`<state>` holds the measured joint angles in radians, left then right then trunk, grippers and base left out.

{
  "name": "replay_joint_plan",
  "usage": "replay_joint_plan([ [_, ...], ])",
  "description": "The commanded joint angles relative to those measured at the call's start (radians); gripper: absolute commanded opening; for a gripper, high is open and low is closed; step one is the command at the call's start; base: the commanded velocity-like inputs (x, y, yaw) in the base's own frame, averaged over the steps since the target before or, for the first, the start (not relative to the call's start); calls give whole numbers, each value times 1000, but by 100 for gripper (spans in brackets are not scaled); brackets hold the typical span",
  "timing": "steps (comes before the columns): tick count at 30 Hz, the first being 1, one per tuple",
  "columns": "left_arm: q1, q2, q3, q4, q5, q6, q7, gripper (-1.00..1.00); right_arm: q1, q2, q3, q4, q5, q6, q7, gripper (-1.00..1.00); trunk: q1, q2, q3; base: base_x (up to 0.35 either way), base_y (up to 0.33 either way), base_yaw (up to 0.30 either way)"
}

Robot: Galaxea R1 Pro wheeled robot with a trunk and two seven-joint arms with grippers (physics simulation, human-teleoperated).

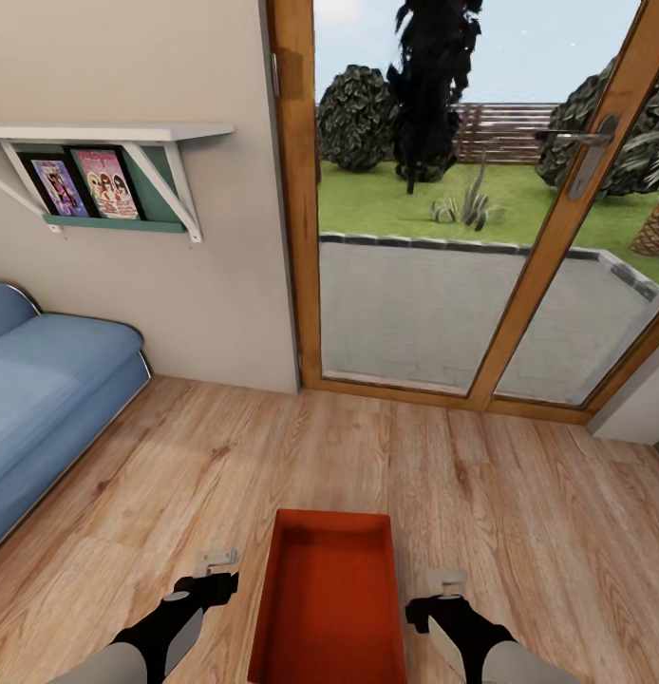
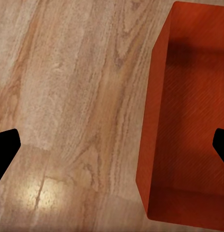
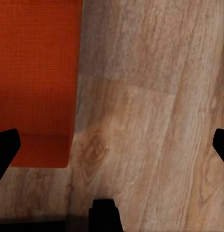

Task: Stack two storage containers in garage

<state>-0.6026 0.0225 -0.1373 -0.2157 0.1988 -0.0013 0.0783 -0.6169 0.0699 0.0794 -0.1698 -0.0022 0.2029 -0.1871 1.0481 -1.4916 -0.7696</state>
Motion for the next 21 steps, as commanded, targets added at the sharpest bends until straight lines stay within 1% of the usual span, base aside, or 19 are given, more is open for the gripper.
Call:
replay_joint_plan([
  [1, 0, 1, -9, -1, 10, 0, 5, 100, -1, -1, 8, -2, 0, 8, -5, 100, 0, 0, -1, 0, 0, 0],
  [12, 0, 1, -9, -1, 10, 0, 5, 100, -6, -5, 8, -3, -1, 7, -3, 100, 0, 0, -1, 0, 0, 0],
  [18, 0, 1, -9, -1, 10, 0, 3, 100, -6, -4, 8, -5, 0, 7, -3, 100, -23, 42, 18, 0, 0, 0],
  [21, 0, 1, -9, -1, 10, 0, 3, 100, -13, -4, 8, -6, 0, 7, -3, 100, -23, 42, 18, 0, 0, 0],
])
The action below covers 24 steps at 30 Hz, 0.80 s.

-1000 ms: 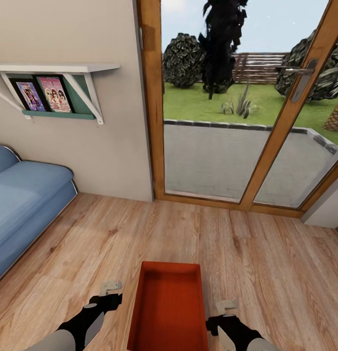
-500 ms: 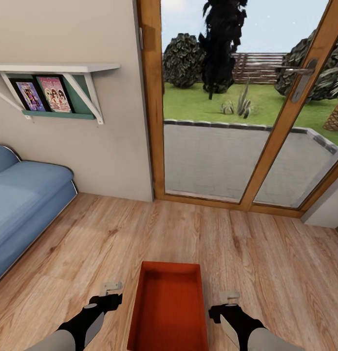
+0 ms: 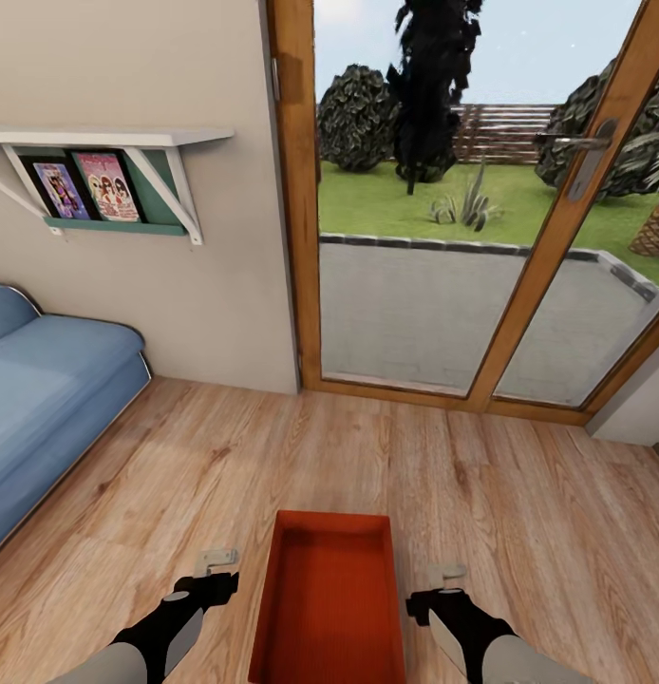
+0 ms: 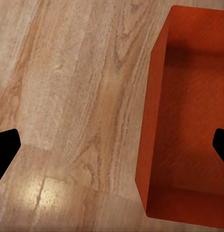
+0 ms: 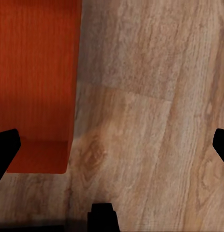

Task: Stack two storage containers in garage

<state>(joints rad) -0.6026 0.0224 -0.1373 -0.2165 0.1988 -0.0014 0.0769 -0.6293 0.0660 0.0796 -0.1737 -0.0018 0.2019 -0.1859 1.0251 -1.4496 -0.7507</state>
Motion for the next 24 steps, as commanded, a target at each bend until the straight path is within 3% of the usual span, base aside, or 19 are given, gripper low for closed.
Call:
replay_joint_plan([
  [1, 0, 1, -9, -1, 10, 0, 5, 100, -3, 0, 8, -2, -1, 8, -5, 100, 0, 0, -1, 0, 0, 0],
  [24, 0, 1, -10, -1, 9, 0, 4, 100, -15, 0, 7, 0, -3, -18, 51, 100, -8, 14, 6, 0, 0, 0],
])
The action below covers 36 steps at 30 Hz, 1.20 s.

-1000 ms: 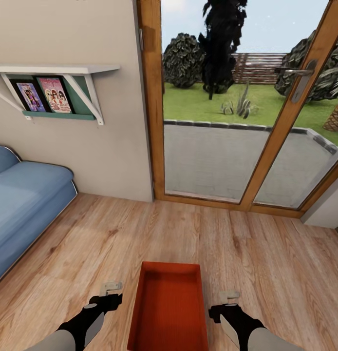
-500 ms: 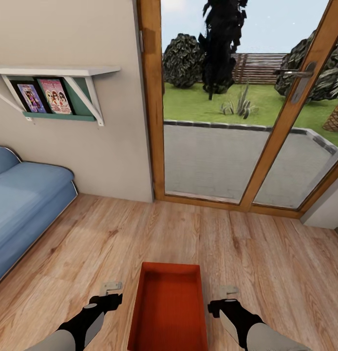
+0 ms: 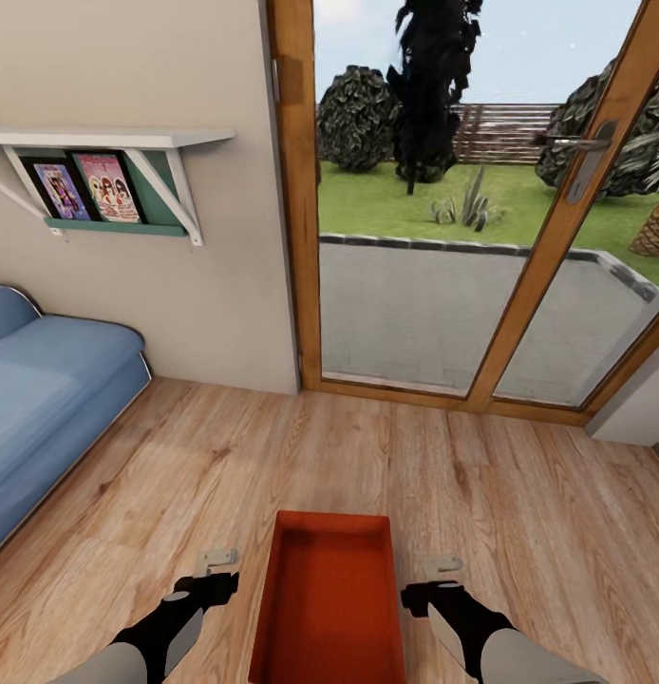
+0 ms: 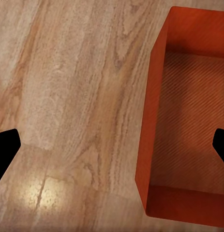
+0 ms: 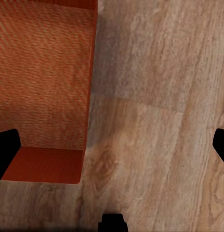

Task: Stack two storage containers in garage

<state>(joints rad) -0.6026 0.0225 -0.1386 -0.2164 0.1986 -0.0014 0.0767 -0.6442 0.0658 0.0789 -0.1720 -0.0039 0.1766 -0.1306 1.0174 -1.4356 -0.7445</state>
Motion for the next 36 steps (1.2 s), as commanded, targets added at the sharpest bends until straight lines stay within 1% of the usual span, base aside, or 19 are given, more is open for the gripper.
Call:
replay_joint_plan([
  [1, 0, 1, -9, -1, 10, 0, 5, 100, 0, 0, 8, -2, -1, 6, -5, 100, 0, 0, -1, 0, 0, 0],
  [6, 0, 1, -9, 0, 9, 0, 5, 100, 0, 2, 8, -2, -1, 0, -3, 100, 0, 0, -1, 0, 0, 0],
  [9, 0, 1, -9, 0, 9, 0, 5, 100, 1, 3, 7, -2, -1, -1, -3, 100, 11, -21, -10, 0, 0, 0],
  [16, 0, 1, -9, 0, 9, 0, 5, 100, 1, 4, 7, -3, -1, -3, -2, 100, 11, -21, -10, 0, 0, 0],
  [20, 0, 1, -9, 0, 9, 0, 5, 100, 1, 3, 7, -3, -1, -3, 0, 100, 27, -49, -23, 0, 0, 0],
  [21, 0, 1, -9, 0, 9, 1, 5, 100, 1, 1, 7, -3, 0, -3, 22, 100, 27, -49, -23, 0, 0, 0],
  [25, 0, 1, -9, 0, 9, 1, 4, 100, 2, -1, 7, -3, 0, -3, 49, 100, 27, -49, -23, 0, 0, 0],
  [33, 0, 1, -9, 0, 9, 1, 4, 100, 3, -2, 8, -3, 1, -5, 66, 100, 27, -49, -23, 0, 0, 0],
  [36, 0, 1, -9, 0, 9, 1, 4, 100, 3, -2, 8, -3, 1, -5, 67, 100, 38, -70, -32, 0, 0, 0],
])
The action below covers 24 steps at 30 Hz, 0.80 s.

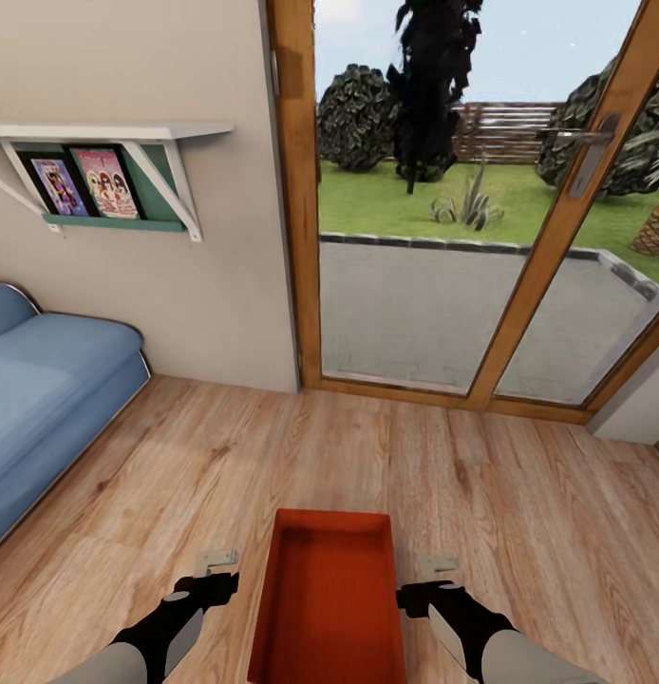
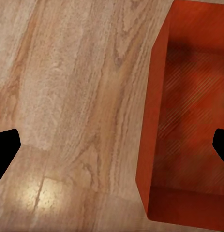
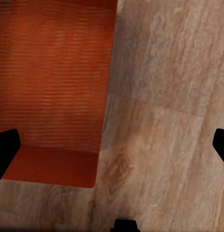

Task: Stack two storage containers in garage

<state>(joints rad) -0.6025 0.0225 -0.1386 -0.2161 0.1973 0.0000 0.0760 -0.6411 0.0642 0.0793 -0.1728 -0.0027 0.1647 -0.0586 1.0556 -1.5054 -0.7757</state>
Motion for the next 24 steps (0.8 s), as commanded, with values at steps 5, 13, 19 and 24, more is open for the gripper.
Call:
replay_joint_plan([
  [5, 0, 1, -9, -1, 10, 0, 5, 100, 0, -1, 8, -2, 0, 7, -4, 100, 19, -36, -16, 0, 0, 0],
  [13, 0, 1, -9, 0, 9, 0, 5, 100, 1, -1, 8, -2, 0, 7, -4, 100, 50, -92, -42, 0, 0, 0],
  [19, 0, -1, -9, 0, 8, 0, 5, 100, 2, -2, 8, -2, 0, 7, -4, 100, 73, -134, -60, 0, 0, 0],
  [24, 0, -3, -9, 0, 8, 0, 6, 100, 3, -3, 8, -2, 0, 6, -4, 100, 92, -169, -76, 0, 0, 0],
])
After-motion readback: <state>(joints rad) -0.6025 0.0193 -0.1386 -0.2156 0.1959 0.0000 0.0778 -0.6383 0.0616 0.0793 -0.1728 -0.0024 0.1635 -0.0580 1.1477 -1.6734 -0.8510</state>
